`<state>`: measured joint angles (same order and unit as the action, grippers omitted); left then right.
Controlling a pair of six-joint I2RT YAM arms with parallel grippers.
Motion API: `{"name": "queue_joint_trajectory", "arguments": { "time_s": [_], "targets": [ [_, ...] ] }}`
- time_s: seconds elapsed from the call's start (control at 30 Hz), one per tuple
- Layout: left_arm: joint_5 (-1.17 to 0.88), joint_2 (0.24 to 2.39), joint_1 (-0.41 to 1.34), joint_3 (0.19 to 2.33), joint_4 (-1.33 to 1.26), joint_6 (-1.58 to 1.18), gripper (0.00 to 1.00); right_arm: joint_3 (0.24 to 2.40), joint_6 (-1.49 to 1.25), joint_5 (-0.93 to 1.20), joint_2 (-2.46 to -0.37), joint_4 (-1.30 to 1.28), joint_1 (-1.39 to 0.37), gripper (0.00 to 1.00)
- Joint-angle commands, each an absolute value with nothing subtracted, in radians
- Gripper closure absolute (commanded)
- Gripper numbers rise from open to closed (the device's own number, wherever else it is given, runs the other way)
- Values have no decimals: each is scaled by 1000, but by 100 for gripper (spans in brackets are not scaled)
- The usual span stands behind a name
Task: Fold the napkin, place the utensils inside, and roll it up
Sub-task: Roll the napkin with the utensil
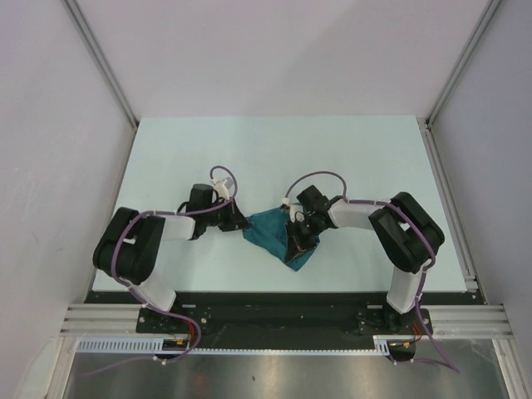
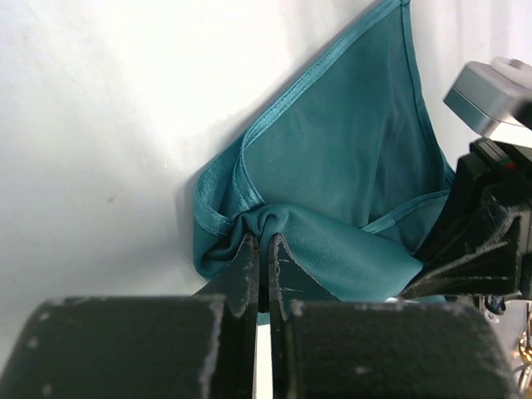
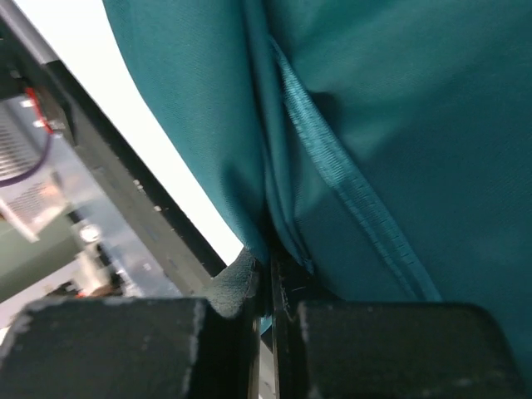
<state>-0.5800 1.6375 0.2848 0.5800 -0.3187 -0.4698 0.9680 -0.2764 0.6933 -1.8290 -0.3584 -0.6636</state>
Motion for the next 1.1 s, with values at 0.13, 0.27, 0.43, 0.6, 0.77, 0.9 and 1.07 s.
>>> {"name": "queue_joint_trajectory", "arguments": {
  "time_s": [0.13,0.27,0.43,0.6,0.77,0.9,1.07],
  "targets": [
    [-471,1686,270,640,-210,-393,100,927,-253,862,-1908,-331,-566,93],
    [-457,1694,273,652,-189,-388,100,910,-244,861,-1908,-344,-555,84],
    [-443,1698,273,666,-161,-383,100,907,-235,819,-1849,-391,-551,66],
    [-448,1704,273,673,-156,-380,100,916,-226,761,-1784,-454,-541,46],
    [-453,1707,273,676,-153,-377,100,933,-212,713,-1724,-517,-537,42],
    [-456,1709,273,676,-153,-377,100,995,-196,652,-1655,-624,-537,39],
    [-457,1709,273,676,-152,-377,100,1120,-176,500,-1556,-695,-558,34]
  ]
}}
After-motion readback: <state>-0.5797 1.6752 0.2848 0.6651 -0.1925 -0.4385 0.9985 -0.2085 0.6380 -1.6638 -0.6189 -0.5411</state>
